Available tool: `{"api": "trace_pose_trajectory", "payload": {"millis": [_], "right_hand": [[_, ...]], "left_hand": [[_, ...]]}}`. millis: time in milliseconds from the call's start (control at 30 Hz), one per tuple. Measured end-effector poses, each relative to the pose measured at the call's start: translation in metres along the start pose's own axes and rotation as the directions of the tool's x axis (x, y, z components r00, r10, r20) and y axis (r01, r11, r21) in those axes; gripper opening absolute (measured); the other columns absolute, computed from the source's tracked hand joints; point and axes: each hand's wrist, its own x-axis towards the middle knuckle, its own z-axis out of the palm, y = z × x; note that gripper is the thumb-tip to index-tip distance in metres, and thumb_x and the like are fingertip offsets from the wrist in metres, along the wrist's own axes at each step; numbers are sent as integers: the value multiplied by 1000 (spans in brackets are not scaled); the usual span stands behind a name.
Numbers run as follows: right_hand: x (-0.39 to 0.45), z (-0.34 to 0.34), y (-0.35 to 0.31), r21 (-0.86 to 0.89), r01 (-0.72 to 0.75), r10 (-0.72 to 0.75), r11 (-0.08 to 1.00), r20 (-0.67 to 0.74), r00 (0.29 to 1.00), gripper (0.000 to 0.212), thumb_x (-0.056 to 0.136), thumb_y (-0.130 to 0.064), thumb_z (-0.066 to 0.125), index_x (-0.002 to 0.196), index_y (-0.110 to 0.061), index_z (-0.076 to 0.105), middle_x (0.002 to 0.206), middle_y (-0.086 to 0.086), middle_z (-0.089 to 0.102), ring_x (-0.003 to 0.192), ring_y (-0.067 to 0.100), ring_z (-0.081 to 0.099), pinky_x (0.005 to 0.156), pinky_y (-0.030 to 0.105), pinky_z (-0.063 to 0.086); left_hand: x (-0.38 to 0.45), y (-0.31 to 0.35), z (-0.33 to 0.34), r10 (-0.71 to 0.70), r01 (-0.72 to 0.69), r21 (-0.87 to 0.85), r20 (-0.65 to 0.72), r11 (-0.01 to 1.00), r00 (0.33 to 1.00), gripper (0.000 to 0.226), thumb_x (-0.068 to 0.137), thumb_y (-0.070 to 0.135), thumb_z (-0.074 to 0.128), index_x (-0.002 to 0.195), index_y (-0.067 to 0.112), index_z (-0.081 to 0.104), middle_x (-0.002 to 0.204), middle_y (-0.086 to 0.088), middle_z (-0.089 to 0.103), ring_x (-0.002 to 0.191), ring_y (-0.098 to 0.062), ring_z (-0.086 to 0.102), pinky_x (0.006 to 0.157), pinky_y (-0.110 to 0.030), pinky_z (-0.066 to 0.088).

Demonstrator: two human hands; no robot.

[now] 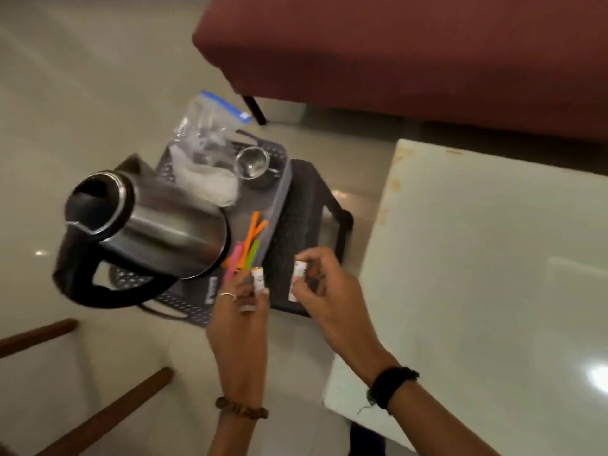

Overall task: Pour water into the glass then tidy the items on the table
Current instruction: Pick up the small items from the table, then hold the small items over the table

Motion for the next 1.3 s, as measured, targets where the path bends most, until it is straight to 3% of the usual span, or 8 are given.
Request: {"api": "trace_pose_trajectory", "payload": {"millis": [167,367,467,600,700,900,1067,1300], "right_hand": [[47,84,-14,-275,142,-105,951,144,984,22,88,-27,55,103,-26,39,78,-2,63,56,12,54,51,29,35],[66,123,-1,-748,200,-65,633,207,976,33,96,-18,40,128,-8,39,98,13,67,85,34,63,57,32,31],[68,123,0,-794,229,-37,563,253,967,24,99,-18,37,115,-9,54,96,11,68,84,30,63,59,32,35],[58,106,1,-658,229,-75,717,255,964,21,98,-20,40,104,-12,58,103,8,66,86,26,63,66,31,44],[39,75,4,-478,180,-153,860,96,984,14,94,-26,46,94,-16,56,95,1,63,73,16,59,57,25,41],[-32,-57,55,-317,-127,38,940,-273,961,6,90,-28,52,87,-31,48,61,-19,49,61,-7,53,56,6,39],[-120,-197,117,-196,-376,204,906,-576,791,6,90,-26,52,93,-23,56,65,-10,59,41,7,46,43,15,32],[-262,-357,185,237,-488,434,840,-834,341,5,91,-24,52,93,-24,56,77,-1,65,64,13,61,53,22,43]], "left_hand": [[59,-60,-38,10,-15,272,20,962,1000,16,85,23,62,101,21,63,94,0,67,84,-16,58,70,-25,40],[94,-95,-31,-187,70,475,204,877,961,17,86,24,59,103,21,60,103,-8,67,97,-29,62,80,-39,52],[97,-100,-29,-185,14,530,270,848,945,20,89,24,55,108,19,58,108,-9,65,102,-29,61,85,-42,51],[81,-83,-25,35,-147,424,261,894,965,25,89,18,55,114,14,59,116,-8,60,109,-25,54,88,-36,47],[50,-52,-15,271,-320,295,197,900,942,19,86,10,60,104,8,63,101,-10,66,92,-19,55,77,-23,40],[-44,8,63,302,-373,76,450,925,840,14,89,19,56,101,17,64,96,1,64,87,-7,56,73,-7,39],[-158,60,171,341,-496,-17,748,868,570,12,92,22,51,97,25,62,97,12,64,87,4,51,76,2,34],[-348,122,305,306,-561,-142,929,815,209,10,92,22,49,94,27,57,98,12,64,95,-2,58,79,-17,47]]}}
